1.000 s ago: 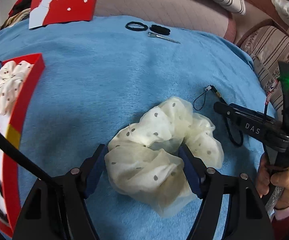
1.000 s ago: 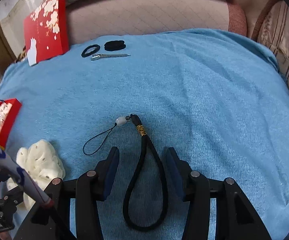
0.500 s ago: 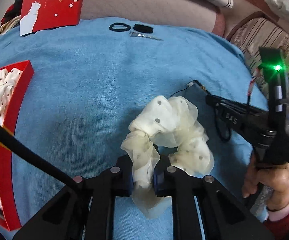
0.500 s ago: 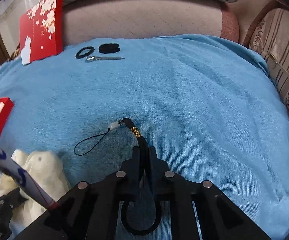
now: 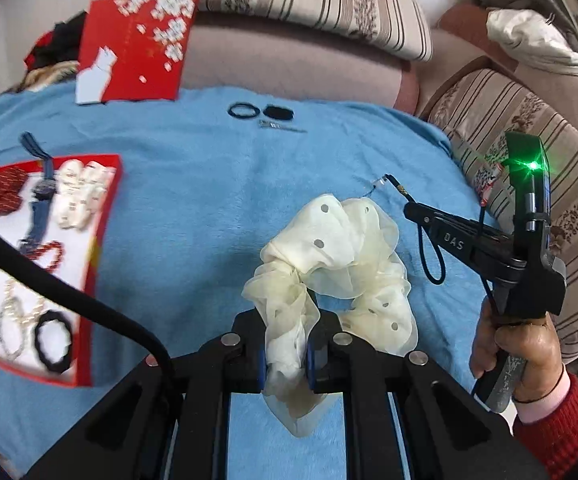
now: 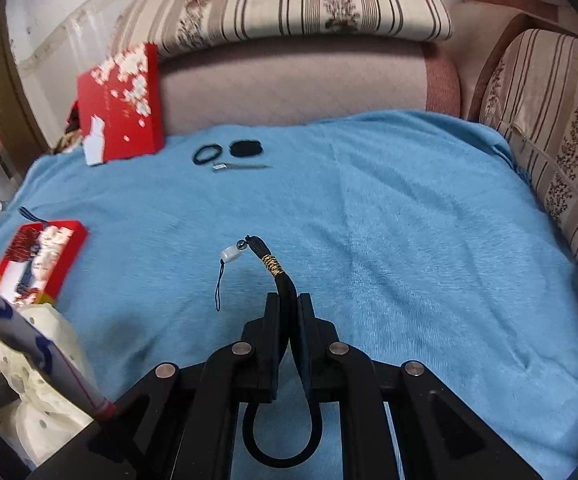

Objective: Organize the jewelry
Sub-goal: 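Carry the cream scrunchie and black cord strap over the red tray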

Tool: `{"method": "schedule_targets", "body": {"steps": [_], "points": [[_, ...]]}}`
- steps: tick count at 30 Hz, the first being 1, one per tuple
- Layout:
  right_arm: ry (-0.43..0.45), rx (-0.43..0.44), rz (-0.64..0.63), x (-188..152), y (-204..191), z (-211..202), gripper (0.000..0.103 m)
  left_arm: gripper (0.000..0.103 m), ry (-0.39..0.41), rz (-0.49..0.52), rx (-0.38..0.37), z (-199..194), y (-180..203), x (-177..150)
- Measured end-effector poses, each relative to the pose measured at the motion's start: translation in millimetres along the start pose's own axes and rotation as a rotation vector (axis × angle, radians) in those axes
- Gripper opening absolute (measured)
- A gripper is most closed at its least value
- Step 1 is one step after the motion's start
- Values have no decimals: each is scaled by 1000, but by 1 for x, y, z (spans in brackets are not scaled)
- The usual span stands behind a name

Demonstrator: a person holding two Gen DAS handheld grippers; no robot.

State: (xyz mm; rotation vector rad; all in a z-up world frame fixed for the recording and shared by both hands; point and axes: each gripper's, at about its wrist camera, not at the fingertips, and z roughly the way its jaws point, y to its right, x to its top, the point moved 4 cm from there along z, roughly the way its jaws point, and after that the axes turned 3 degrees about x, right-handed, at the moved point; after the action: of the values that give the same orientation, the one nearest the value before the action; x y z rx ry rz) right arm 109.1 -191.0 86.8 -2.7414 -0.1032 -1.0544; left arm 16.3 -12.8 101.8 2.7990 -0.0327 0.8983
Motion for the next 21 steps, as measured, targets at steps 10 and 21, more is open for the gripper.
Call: {"method": "schedule_targets", "body": {"steps": [10, 21], "points": [[48, 75, 10, -15, -29, -62, 9, 13, 101, 0, 98, -63, -14, -20], [79, 154, -43, -49, -83, -111, 9, 13, 145, -34, 180, -100, -35, -37]]}}
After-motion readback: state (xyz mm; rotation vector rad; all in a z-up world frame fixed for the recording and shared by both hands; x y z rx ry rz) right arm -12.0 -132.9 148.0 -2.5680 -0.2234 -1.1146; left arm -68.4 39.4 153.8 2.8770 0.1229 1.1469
